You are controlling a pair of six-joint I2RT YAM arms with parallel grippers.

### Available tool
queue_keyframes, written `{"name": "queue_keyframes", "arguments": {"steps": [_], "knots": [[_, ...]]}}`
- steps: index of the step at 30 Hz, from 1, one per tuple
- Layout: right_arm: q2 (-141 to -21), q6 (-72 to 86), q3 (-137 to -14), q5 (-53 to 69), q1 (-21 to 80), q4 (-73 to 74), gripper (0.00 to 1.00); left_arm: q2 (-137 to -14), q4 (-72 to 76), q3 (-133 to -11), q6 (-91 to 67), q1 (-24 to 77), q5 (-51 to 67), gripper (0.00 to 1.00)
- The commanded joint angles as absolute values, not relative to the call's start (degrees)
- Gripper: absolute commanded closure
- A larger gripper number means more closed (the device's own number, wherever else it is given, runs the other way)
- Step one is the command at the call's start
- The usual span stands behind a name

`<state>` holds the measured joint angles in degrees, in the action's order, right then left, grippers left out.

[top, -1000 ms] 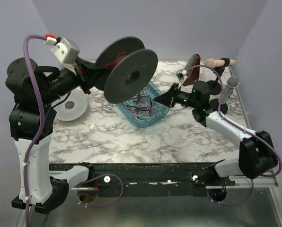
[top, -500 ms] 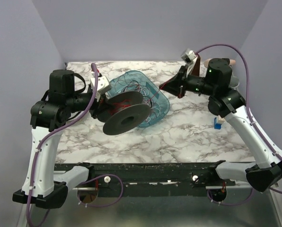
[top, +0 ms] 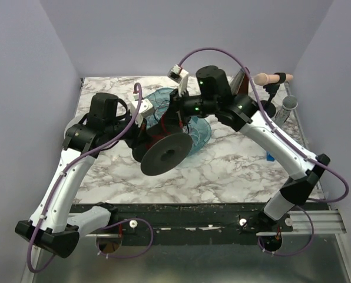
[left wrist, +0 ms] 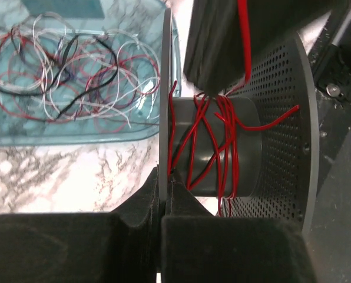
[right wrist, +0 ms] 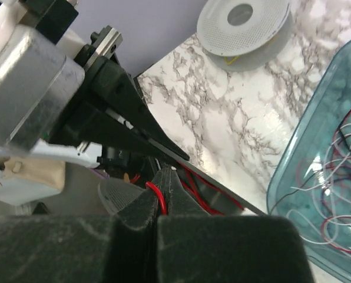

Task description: Wrap the cables

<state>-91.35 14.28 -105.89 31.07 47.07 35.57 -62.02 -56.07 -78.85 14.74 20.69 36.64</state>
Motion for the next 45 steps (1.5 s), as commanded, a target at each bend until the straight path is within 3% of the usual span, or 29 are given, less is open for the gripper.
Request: {"name": "queue_keyframes", "arguments": {"steps": [1, 9, 21, 32, 45], "knots": [[-95.3, 27.4, -111.6, 25.1, 50.4, 29.3, 0.99, -63.7, -52.9, -76.2, 3.3, 20.8, 30.1, 1.00], [-101.1, 31.4, -114.4, 20.8, 56.5, 24.9, 0.99, -67.9, -44.8, -72.0, -12.9, 14.1, 28.0, 1.00], [-111.4, 20.5, -126.1, 10.8, 67.6, 36.9, 0.99, -66.5, -31.3, -65.8, -21.6, 8.2, 26.2, 1.00], [-109.7, 17.3, -118.7, 25.9, 71.4, 31.6, 0.99, -68.6, -25.6, -68.1, -20.1, 1.8, 25.6, 1.00], [-103.5, 19.3, -106.0, 21.2, 71.7, 31.6, 0.99, -68.3, -25.2, -76.5, -18.7, -2.4, 26.5, 1.00]]}}
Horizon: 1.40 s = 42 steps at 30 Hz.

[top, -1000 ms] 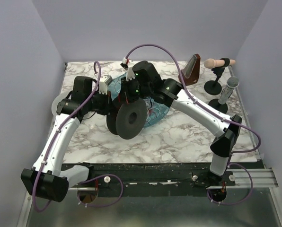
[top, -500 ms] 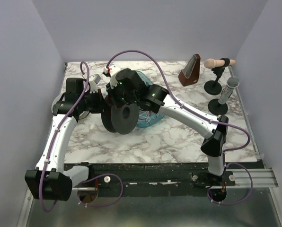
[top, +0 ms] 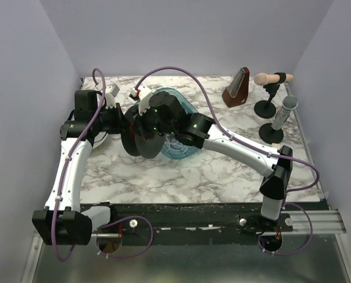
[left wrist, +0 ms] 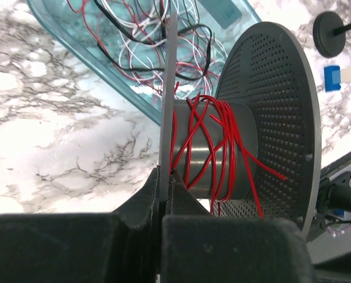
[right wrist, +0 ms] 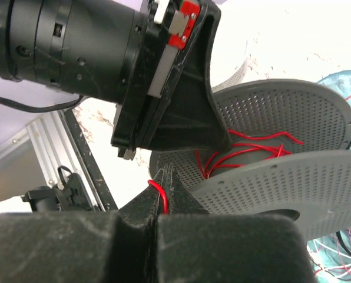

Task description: Wrap the cables

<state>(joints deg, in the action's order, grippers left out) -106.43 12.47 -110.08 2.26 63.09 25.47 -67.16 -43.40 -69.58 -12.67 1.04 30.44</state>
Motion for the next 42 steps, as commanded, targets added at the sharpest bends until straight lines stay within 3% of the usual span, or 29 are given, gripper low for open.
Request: {"name": "queue_keyframes", "arguments": {"steps": [1, 6, 11, 15, 21, 32, 34, 42], "knots": [[-103.2, 19.1, -105.5, 20.9, 72.1, 31.6, 0.99, -68.4, -24.6, -76.8, -19.2, -2.5, 26.5, 1.00], [-103.5, 18.3, -105.7, 20.1, 72.5, 32.9, 0.90, -69.0, -23.6, -77.8, -20.7, -2.5, 26.7, 1.00], [-102.9, 18.2, -103.8, 17.0, 72.5, 32.5, 0.99, -68.5, -23.9, -78.0, -20.7, -2.6, 27.3, 1.00], [-99.4, 18.4, -96.6, 14.4, 72.1, 27.3, 0.99, -67.7, -24.3, -78.3, -20.5, -3.1, 28.8, 1.00], [-88.9, 20.0, -77.6, 20.7, 68.4, 10.7, 0.98, -66.4, -24.3, -79.6, -18.4, -3.3, 31.5, 1.00], [-74.7, 20.9, -59.6, 23.7, 57.8, 1.9, 0.59, -64.3, -22.9, -74.1, -23.6, -7.1, 45.9, 1.00], [-71.9, 20.8, -57.7, 24.5, 54.7, 1.9, 0.54, -64.3, -23.2, -73.3, -23.5, -7.9, 53.1, 1.00], [-62.8, 17.5, -55.1, 23.1, 45.4, 8.6, 0.38, -62.0, -31.5, -69.7, -13.6, -8.2, 63.5, 1.00]]}}
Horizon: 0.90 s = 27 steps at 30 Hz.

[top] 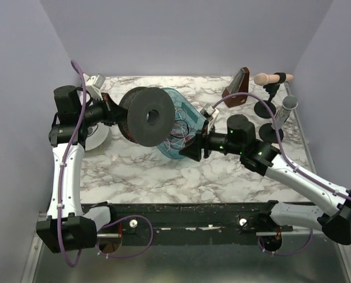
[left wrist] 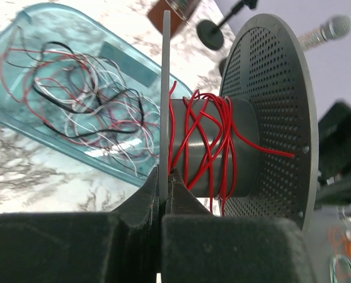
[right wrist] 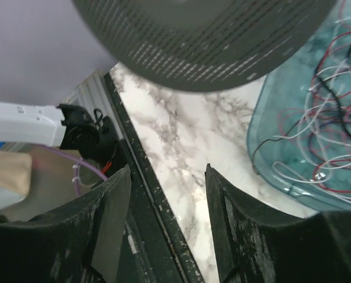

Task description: Wrap the cables

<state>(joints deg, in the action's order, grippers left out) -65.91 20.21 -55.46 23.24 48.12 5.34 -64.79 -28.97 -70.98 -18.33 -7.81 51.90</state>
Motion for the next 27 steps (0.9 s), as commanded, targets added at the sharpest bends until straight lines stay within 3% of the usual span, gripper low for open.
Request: {"name": "queue_keyframes", "arguments": {"steps": [1, 4, 11, 13, 16, 21, 27], "knots": [[-62.1, 16.7, -55.4, 23.0, 44.8, 9.6, 0.33, -62.3, -33.7, -69.9, -11.4, -8.2, 65.6, 1.00], [-61.3, 14.1, -57.4, 22.5, 44.0, 12.7, 0.20, -64.2, -46.4, -72.4, 3.0, -8.1, 68.2, 1.00], [-63.0, 7.9, -65.5, 23.1, 43.7, 22.0, 0.16, -73.6, -85.6, -77.6, 46.3, -8.1, 70.7, 1.00], [-64.4, 7.5, -67.1, 25.0, 43.7, 23.1, 0.16, -74.0, -86.8, -75.5, 47.1, -8.2, 69.5, 1.00], [-67.0, 8.0, -67.9, 29.0, 43.7, 22.9, 0.02, -73.4, -86.8, -72.1, 51.1, -8.3, 66.9, 1.00], [-71.5, 10.8, -65.8, 33.5, 45.3, 14.6, 0.00, -74.4, -86.8, -68.8, 54.5, -8.3, 64.4, 1.00], [-78.3, 3.0, -66.6, 39.2, 46.3, 6.7, 0.00, -74.4, -87.0, -67.2, 56.7, -8.3, 62.8, 1.00]]}}
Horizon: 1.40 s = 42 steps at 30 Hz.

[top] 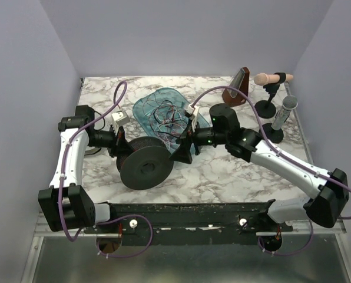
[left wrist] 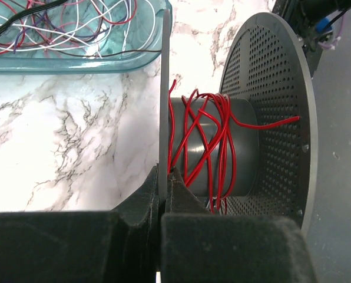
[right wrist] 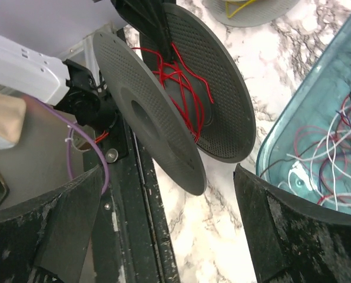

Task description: Wrap the cables

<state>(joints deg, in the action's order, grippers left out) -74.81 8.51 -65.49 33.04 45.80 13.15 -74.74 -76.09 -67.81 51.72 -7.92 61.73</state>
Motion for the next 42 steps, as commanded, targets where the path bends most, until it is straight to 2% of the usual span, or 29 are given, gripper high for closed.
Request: {"name": "queue_keyframes", "arguments": {"steps": [1, 3, 7, 10, 13, 20, 22, 24, 25, 27, 33, 37, 42], "knots": [[-79.4, 0.9, -67.8, 40.6, 46.3, 7.3, 0.00, -74.3, -86.9, -67.2, 57.0, -8.3, 62.6, 1.00], [-81.6, -1.8, -70.1, 43.0, 46.3, 8.4, 0.04, -74.2, -86.9, -67.0, 57.3, -8.3, 62.5, 1.00], [-88.4, -3.6, -74.5, 49.6, 46.3, 10.3, 0.17, -74.6, -86.9, -66.7, 57.7, -8.3, 62.6, 1.00], [-91.9, -3.6, -77.1, 51.4, 46.3, 11.2, 0.21, -75.0, -87.0, -66.4, 58.2, -8.3, 62.6, 1.00], [-93.8, -4.1, -77.7, 53.1, 46.3, 10.5, 0.30, -75.2, -86.9, -66.2, 58.5, -8.2, 62.6, 1.00], [-96.9, -3.4, -78.2, 59.1, 46.9, 9.8, 0.39, -78.0, -86.9, -66.4, 60.5, -8.2, 61.1, 1.00], [-97.2, -2.6, -77.5, 59.7, 47.5, 8.6, 0.47, -79.3, -86.8, -66.7, 61.3, -8.3, 60.9, 1.00], [-98.5, -1.6, -77.1, 60.0, 48.0, 7.6, 0.63, -80.7, -86.9, -67.0, 62.0, -8.2, 60.9, 1.00], [-99.2, -1.1, -77.1, 60.0, 48.2, 7.6, 0.67, -81.6, -86.7, -67.1, 62.0, -8.3, 61.0, 1.00], [-100.4, -0.2, -76.9, 60.2, 48.2, 6.8, 0.69, -83.2, -86.7, -67.5, 62.2, -8.3, 60.8, 1.00], [-102.0, 6.1, -76.3, 59.9, 48.3, 3.4, 0.86, -86.2, -86.6, -67.9, 63.5, -8.4, 58.7, 1.00], [-104.5, 8.0, -76.6, 60.6, 48.2, 2.5, 0.93, -87.1, -85.1, -68.3, 62.7, -8.7, 58.5, 0.80], [-106.7, 10.5, -77.0, 61.5, 48.2, 1.4, 0.98, -88.6, -82.2, -68.4, 61.8, -8.7, 56.8, 0.69]]}}
